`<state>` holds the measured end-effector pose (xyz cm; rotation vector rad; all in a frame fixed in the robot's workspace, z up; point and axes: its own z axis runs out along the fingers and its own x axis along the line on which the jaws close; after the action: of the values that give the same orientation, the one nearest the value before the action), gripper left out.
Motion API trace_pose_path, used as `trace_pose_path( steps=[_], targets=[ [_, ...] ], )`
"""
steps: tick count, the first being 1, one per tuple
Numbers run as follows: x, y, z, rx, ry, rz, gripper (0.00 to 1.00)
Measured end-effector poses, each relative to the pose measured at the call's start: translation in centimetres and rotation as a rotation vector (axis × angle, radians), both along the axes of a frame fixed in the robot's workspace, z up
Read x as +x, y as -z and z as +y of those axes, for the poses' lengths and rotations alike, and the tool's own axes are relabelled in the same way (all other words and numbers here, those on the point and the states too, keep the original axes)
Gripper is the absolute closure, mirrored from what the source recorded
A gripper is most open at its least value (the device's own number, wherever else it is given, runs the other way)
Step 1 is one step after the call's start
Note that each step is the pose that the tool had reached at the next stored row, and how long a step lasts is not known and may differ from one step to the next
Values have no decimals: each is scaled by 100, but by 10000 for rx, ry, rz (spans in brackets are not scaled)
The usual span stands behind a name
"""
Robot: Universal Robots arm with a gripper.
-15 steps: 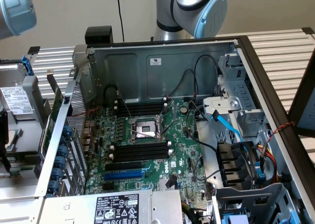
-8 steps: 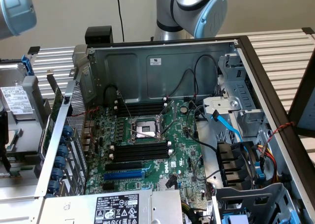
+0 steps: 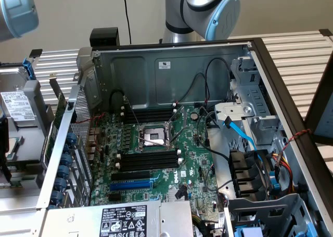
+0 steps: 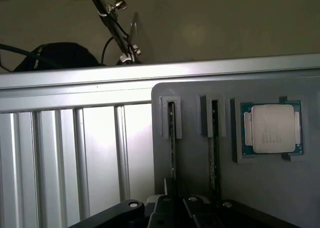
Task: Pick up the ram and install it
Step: 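Pick up the ram and move it above insertion slot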
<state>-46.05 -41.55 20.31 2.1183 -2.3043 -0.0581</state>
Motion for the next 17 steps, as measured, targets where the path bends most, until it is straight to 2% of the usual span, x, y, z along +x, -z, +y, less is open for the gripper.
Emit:
trace_pose_path(
  steps=[17],
  targets=[
    [0,-31,0,-14,0,0,88]
  ],
)
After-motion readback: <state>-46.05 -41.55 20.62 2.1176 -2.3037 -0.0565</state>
